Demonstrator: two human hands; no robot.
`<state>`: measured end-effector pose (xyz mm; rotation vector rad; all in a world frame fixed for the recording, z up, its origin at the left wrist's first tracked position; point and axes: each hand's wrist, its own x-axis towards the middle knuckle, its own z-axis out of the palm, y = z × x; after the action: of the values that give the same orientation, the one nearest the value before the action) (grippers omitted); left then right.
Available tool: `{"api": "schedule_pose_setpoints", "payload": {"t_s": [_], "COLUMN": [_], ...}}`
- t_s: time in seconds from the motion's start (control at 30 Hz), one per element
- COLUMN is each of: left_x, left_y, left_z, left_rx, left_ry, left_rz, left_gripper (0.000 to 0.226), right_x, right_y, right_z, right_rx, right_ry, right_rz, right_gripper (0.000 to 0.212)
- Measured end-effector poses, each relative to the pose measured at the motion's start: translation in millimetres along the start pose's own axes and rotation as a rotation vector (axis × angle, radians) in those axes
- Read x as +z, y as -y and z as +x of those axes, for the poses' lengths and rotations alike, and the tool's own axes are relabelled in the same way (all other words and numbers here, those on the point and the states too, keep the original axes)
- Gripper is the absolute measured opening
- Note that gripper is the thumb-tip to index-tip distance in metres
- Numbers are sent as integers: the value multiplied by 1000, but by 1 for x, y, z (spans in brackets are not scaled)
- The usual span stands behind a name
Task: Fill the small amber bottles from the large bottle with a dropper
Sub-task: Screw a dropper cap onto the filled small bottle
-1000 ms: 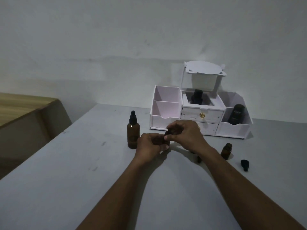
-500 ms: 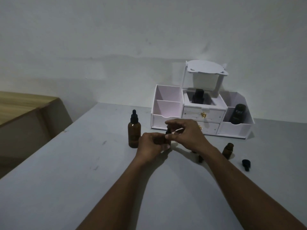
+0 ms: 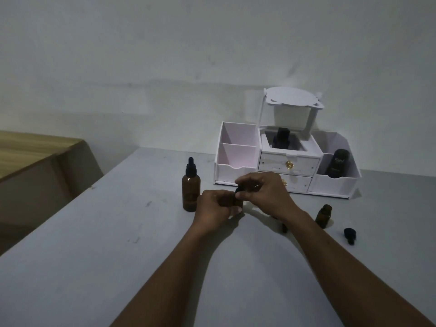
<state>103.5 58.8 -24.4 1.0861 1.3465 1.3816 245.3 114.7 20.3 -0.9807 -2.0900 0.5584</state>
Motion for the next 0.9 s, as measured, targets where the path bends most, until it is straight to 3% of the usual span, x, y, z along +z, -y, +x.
{"api": "schedule_pose_setpoints", "payload": {"t_s": [0.17,0.33,0.47,0.67,0.9], "left_x": [-1,0,-1,0,0], "left_y": [2,1,1,-2,-2], "left_z": [2,2,2,-3,-3], "left_rx": [19,-22,5,-25,-9], "left_ry": [1,-2,1,8,14], "left_rz": [41,-56,3,-93,-50], "left_gripper": [27,29,27,29,30], "right_x": [1,1,1,3,3], "right_y": [0,-2,-1,-2,1], "right_z": [0,1,1,1,1], "right_rx": [-16,-17,-24,14,2], "right_ry": [-2,-11,-24,-31,-22], "right_rz": [25,0,3,18,41], "right_gripper": [41,28,38,24,27]}}
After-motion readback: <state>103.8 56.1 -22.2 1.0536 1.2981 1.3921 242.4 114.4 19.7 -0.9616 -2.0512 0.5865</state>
